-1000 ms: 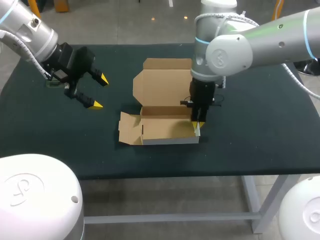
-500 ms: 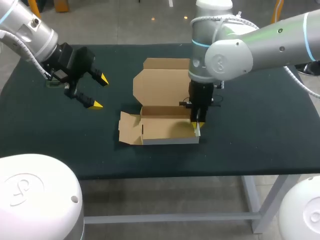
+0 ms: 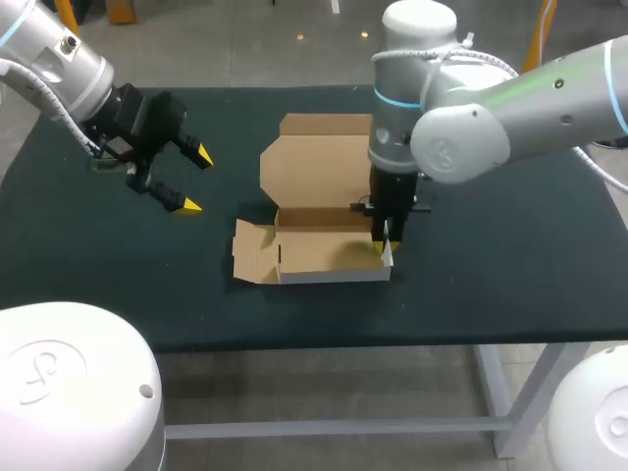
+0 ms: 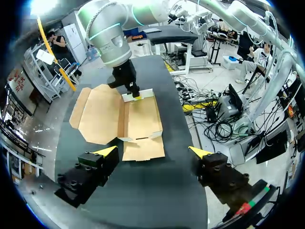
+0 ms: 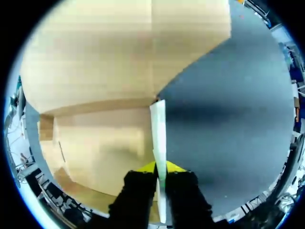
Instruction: Assemble the packaging by folding the flat box into shape, placing the metal phone stand inside, and closing the box properly
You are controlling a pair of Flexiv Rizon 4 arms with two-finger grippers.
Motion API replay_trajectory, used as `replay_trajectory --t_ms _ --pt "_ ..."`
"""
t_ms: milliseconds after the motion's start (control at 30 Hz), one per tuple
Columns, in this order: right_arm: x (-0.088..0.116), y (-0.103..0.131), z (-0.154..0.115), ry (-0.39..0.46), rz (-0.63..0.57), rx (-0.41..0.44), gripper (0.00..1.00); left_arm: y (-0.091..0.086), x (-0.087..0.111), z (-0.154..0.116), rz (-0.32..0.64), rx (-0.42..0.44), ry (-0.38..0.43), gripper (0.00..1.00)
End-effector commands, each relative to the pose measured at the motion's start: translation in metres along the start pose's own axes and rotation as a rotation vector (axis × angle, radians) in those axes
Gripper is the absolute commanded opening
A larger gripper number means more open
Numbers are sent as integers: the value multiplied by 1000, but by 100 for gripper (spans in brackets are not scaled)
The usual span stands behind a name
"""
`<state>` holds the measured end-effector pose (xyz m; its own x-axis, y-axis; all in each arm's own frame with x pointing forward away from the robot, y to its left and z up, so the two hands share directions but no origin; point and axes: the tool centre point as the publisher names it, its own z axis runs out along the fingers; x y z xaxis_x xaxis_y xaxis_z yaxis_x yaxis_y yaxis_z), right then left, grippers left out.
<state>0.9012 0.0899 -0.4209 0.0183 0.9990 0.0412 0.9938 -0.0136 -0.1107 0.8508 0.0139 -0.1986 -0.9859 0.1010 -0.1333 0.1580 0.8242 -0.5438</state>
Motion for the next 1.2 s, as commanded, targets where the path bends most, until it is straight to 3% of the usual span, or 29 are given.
replay_trajectory --t_ms 33,633,733,1200 --pt "-2 -5 6 4 11 -63 15 0 0 -1 0 -4 3 100" --pt "-3 3 7 -59 58 -155 10 0 0 -1 0 -4 3 100" --pt "-3 5 8 -68 52 -159 0 0 0 -1 0 -4 3 100" --pt "-5 12 7 -187 11 -148 0 0 0 -1 0 -4 3 100"
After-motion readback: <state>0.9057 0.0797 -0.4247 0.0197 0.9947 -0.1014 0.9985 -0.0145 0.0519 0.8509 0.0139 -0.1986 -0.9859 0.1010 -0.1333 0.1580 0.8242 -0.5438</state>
